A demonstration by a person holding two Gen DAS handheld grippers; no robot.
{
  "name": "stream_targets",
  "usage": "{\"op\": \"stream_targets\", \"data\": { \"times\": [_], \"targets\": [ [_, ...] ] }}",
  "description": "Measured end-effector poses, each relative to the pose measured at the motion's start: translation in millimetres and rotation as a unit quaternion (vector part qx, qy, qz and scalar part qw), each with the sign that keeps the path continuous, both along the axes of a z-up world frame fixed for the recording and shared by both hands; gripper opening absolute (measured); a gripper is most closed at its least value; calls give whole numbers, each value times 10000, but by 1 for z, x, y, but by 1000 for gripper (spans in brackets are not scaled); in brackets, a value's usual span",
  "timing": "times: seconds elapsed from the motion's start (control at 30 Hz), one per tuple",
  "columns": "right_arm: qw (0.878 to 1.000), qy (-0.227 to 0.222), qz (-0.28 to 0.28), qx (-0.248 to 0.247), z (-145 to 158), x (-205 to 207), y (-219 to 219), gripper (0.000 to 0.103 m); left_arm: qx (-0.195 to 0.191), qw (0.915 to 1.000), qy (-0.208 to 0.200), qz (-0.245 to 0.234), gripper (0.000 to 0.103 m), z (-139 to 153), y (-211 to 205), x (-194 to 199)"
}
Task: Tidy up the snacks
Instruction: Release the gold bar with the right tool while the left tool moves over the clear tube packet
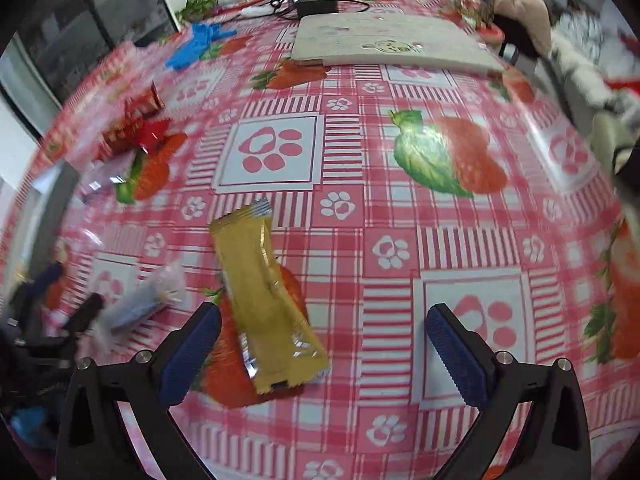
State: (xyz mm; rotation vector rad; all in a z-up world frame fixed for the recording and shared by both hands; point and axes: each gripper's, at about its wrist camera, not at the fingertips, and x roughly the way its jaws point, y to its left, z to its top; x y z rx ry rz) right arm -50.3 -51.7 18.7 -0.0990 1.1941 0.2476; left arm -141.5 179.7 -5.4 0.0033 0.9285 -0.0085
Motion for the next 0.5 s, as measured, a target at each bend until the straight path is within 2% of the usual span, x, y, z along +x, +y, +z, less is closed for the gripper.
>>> {"op": "stream_targets", "data": {
  "times": [0.03,0.17,0.23,0.3,0.4,0.43,0.5],
  "targets": [
    [9994,-150,138,-274,-3,0,6,103,12,10000,2,38,103,0,-1,-1],
    [9961,-786,391,-7,-5,-7,4,103,-12,9997,105,210,103,6,8,-7],
    [9952,-874,440,70,-5,-11,1,103,-271,9994,-71,180,103,18,12,-15],
    [9951,-885,436,56,-5,-12,2,103,-310,9994,-175,-26,103,30,3,-17],
    [9950,-906,427,68,-4,-14,0,103,271,9976,-236,-597,103,38,-32,-11],
    [9949,-911,423,69,-4,-13,1,103,571,9944,-134,-883,103,35,-49,-5],
    [9949,-911,426,77,-5,-12,0,103,900,9896,-19,-1124,103,26,-68,3]
  ]
}}
